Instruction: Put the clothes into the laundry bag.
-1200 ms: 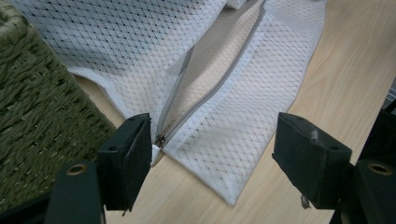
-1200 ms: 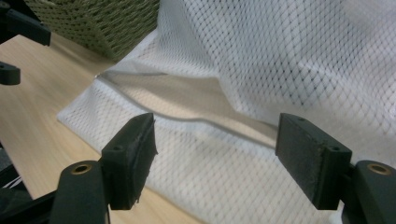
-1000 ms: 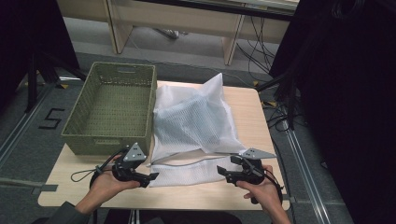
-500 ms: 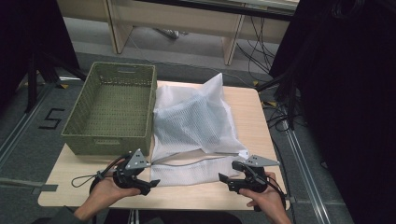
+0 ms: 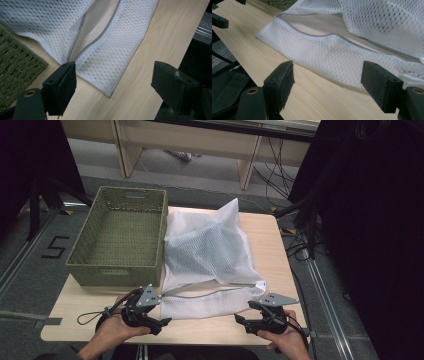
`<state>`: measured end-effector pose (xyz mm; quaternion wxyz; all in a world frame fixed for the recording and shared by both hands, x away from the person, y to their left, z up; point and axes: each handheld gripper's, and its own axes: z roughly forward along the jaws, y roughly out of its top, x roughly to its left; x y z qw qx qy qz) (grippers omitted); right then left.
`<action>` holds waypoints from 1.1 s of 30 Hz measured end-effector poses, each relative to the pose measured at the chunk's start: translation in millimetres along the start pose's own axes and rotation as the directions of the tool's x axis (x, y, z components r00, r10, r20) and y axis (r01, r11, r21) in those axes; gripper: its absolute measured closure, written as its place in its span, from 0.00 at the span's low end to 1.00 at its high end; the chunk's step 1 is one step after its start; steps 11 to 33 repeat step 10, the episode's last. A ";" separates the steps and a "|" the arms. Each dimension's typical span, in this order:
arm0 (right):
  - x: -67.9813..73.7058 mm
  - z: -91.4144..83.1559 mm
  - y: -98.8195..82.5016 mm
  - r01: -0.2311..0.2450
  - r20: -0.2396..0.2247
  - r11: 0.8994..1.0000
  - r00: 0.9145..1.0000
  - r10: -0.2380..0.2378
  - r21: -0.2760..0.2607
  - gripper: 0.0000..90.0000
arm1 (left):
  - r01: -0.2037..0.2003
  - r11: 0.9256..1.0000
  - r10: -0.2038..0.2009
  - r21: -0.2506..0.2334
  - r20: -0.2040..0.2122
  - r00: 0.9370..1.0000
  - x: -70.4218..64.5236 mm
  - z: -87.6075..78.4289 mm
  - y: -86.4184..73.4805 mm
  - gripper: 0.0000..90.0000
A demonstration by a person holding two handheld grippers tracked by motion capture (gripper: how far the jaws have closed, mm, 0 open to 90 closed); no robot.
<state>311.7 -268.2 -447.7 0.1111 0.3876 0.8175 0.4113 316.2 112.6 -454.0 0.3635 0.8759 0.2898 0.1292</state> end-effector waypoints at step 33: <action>1.8 1.1 -1.0 -0.008 0.008 1.000 1.000 0.008 0.002 0.31 | 0.016 1.000 -0.016 0.013 -0.009 1.000 -1.6 2.3 1.2 0.18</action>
